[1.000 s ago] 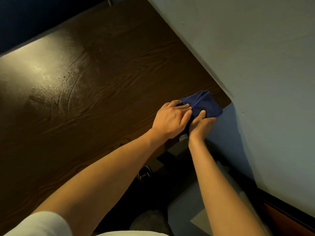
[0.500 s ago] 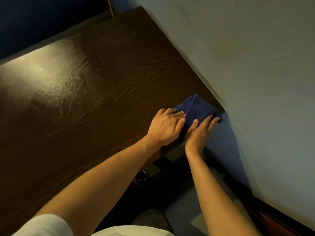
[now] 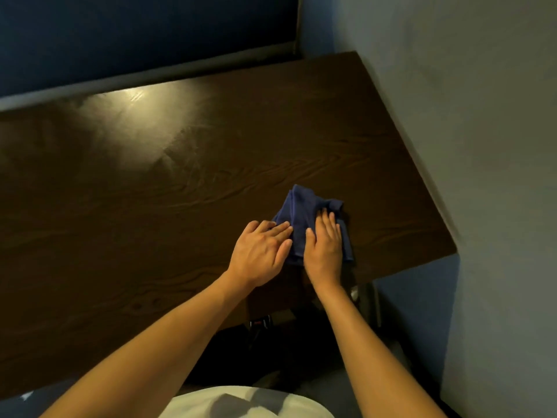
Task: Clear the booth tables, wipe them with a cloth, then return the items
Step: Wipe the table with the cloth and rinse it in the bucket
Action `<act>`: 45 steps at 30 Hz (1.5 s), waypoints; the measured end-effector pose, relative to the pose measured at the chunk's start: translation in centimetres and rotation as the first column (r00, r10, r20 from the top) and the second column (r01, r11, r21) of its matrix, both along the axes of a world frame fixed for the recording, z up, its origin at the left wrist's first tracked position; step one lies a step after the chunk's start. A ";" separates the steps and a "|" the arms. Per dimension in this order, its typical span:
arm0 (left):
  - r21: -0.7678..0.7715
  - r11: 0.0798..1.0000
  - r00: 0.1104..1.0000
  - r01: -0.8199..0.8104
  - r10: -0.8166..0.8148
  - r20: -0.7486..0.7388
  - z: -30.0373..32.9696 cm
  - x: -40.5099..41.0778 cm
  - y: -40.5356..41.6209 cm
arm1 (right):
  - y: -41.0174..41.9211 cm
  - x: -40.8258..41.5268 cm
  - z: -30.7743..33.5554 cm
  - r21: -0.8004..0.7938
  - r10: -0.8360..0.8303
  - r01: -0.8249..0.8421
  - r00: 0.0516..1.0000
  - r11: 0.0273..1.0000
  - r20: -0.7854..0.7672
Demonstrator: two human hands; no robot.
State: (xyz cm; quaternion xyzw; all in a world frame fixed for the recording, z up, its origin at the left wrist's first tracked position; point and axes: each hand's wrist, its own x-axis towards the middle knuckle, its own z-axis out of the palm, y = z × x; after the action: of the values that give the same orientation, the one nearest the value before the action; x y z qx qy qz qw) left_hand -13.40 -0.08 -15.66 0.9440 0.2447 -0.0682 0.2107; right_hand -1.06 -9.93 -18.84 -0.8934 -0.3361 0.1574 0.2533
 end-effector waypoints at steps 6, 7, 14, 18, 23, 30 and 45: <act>0.008 0.970 0.970 -0.241 0.241 -0.006 -0.1 -8.9 2.5 | 5.6 -6.1 0.6 -0.028 0.261 -0.261 0.965 0.965 -0.024; 0.007 0.961 0.961 -0.278 0.278 -0.014 -0.1 -10.3 2.7 | 6.4 -7.1 0.7 -0.022 0.302 -0.302 0.953 0.953 -0.021; 0.028 0.815 0.815 -0.579 0.579 -0.006 -0.4 -23.6 3.6 | 12.3 -19.0 0.8 -0.010 0.595 -0.595 0.804 0.804 -0.004; 0.051 0.737 0.738 -0.674 0.674 0.006 -0.5 -30.6 4.3 | 14.7 -25.9 1.0 -0.052 0.707 -0.708 0.707 0.705 -0.036; 0.075 0.670 0.674 -0.738 0.738 0.038 -1.0 -39.6 5.6 | 17.6 -34.4 1.1 -0.063 0.778 -0.777 0.628 0.626 -0.022; 0.076 0.623 0.627 -0.779 0.777 0.061 -1.4 -52.5 8.7 | 21.5 -47.5 0.6 -0.079 0.804 -0.801 0.594 0.593 0.016; 0.075 0.382 0.380 -0.921 0.924 -0.033 -0.8 -71.5 9.5 | 26.0 -68.1 2.0 -0.075 0.894 -0.903 0.429 0.423 -0.130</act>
State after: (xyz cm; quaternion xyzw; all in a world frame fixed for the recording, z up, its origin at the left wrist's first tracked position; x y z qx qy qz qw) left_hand -84.85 9.44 -16.42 0.6502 0.7364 0.0332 0.1838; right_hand -69.20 16.04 -16.82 -0.5850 -0.7401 0.3215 0.0816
